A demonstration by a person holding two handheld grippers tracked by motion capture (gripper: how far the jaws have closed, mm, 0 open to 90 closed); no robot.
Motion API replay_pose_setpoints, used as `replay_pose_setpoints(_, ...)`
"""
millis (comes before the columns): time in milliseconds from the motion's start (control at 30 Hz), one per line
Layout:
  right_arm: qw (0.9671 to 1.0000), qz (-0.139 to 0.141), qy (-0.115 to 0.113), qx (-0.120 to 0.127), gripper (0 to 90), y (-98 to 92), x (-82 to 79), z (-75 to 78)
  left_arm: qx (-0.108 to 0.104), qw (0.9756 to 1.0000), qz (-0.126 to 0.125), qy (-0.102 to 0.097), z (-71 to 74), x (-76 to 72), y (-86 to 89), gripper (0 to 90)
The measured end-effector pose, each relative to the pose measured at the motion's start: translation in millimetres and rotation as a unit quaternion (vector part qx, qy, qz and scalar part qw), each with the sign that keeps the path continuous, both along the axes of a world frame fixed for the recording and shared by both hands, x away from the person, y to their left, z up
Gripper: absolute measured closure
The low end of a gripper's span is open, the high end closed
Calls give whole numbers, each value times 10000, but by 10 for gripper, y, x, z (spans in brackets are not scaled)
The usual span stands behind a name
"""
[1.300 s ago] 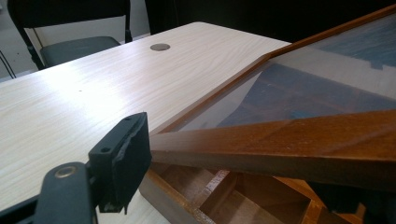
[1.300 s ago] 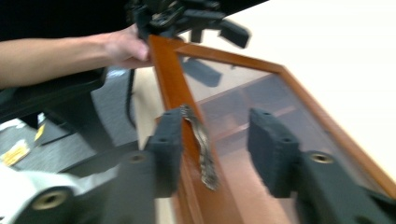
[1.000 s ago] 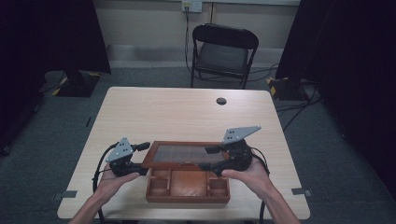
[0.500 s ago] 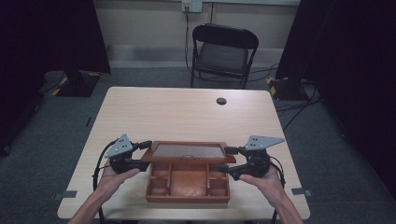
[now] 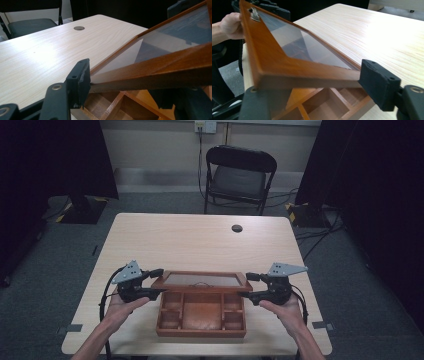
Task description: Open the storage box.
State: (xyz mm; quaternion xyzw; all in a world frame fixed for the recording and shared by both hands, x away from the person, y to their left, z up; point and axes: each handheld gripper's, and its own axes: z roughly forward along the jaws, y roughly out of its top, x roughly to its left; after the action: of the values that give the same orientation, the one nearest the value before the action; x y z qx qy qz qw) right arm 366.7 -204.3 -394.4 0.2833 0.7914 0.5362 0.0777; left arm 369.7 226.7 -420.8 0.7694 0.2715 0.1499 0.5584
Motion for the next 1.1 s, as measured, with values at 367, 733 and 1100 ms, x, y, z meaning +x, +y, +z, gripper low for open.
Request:
replay_pose_setpoints(367, 9998, -182, 75, 75, 364, -25, 250, -184, -41, 10000, 20, 50, -24, 107, -14, 422)
replay_pose_setpoints(733, 9995, -281, -4, 153, 419, 7, 377, -234, 23, 9997, 84, 207, -37, 273, -9, 457)
replay_pose_setpoints(1100, 9992, -336, 69, 208, 466, 45, 529, -297, -8, 9991, 286, 308, -102, 396, -40, 487)
